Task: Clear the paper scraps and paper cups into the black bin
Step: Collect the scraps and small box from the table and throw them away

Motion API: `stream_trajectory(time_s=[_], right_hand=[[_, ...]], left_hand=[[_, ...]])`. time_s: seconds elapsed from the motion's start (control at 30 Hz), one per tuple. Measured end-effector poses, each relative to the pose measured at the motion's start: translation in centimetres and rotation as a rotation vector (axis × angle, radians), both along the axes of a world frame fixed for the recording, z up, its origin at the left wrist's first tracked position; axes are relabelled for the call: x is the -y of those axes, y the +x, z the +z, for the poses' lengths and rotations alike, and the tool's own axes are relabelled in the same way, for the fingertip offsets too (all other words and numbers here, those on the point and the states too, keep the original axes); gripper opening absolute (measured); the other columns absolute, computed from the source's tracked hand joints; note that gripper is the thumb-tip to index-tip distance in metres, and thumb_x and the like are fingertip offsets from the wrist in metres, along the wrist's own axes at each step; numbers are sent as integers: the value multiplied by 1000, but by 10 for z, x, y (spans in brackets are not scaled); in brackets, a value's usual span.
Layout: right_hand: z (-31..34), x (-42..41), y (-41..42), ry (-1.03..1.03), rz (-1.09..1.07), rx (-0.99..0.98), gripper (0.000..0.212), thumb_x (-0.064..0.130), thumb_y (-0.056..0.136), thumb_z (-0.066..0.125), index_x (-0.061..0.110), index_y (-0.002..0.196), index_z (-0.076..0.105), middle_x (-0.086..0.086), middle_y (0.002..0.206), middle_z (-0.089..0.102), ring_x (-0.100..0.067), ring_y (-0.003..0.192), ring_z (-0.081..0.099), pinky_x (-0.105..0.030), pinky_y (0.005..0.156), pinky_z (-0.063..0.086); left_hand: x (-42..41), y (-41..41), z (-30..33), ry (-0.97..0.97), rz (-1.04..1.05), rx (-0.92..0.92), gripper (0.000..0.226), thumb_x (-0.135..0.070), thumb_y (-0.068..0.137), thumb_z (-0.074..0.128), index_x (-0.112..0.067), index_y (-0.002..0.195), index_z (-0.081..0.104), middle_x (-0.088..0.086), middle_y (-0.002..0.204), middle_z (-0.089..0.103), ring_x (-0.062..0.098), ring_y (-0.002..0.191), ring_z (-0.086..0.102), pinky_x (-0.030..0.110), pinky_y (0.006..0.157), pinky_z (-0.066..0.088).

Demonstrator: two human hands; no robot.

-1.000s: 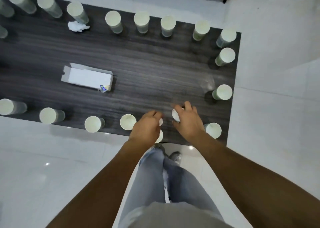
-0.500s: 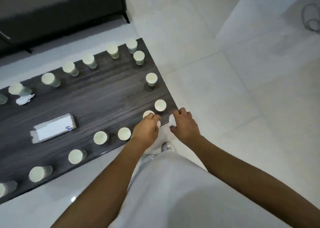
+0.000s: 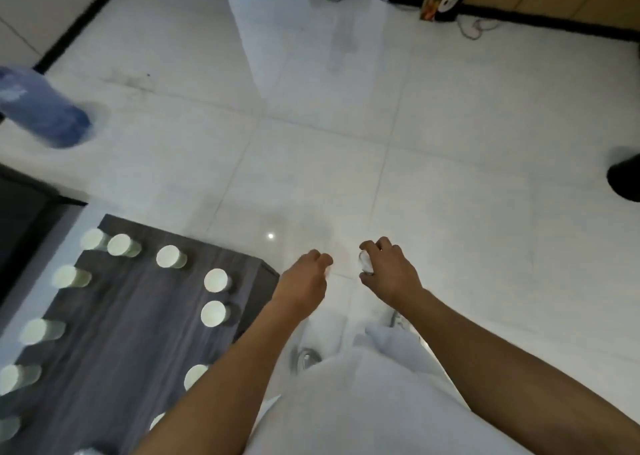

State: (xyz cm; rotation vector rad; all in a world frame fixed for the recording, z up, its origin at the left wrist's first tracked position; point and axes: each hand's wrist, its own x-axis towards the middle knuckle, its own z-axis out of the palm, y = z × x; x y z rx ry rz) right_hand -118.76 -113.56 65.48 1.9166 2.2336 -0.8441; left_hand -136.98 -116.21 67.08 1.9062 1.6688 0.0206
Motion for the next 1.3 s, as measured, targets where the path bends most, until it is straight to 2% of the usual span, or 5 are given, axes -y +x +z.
stream_trajectory(time_s=[0.37, 0.5, 0.7, 0.93, 1.3], right_hand=[[-3, -70, 284, 22, -389, 12, 49, 28, 87, 59, 24, 134, 44, -3, 125, 45, -24, 108, 48, -30, 74, 45], [-5, -89, 384, 0, -513, 35, 49, 28, 87, 59, 24, 133, 43, -3, 125, 45, -24, 109, 47, -31, 75, 46], [-6, -127, 495, -6, -669, 3, 50, 26, 87, 59, 23, 135, 44, -4, 125, 45, -24, 111, 47, -29, 74, 44], [-11, -223, 619, 13, -795, -3, 52, 29, 89, 59, 23, 137, 41, -5, 128, 43, -25, 113, 46, -35, 83, 50], [1, -340, 814, 30, -1019, -4, 54, 30, 90, 63, 22, 138, 41, -6, 130, 46, -25, 115, 48, -33, 92, 49]], left_hand=[[-142, 289, -11, 51, -444, -42, 33, -6, 92, 42, -15, 123, 51, 1, 118, 52, 18, 107, 51, 33, 78, 50], [-181, 394, -14, 64, -559, -104, 39, -4, 91, 44, -15, 127, 49, 3, 119, 51, 21, 107, 51, 37, 81, 52], [-240, 516, -14, 70, -721, -174, 39, 0, 88, 44, -13, 124, 49, 5, 116, 52, 23, 104, 51, 37, 81, 51], [-355, 658, -19, 126, -873, -153, 36, -1, 89, 45, -14, 123, 50, 4, 115, 51, 21, 104, 51, 29, 71, 43], [-501, 886, -7, 75, -1073, -74, 41, -3, 90, 43, -17, 129, 49, 3, 123, 51, 21, 112, 51, 36, 85, 50]])
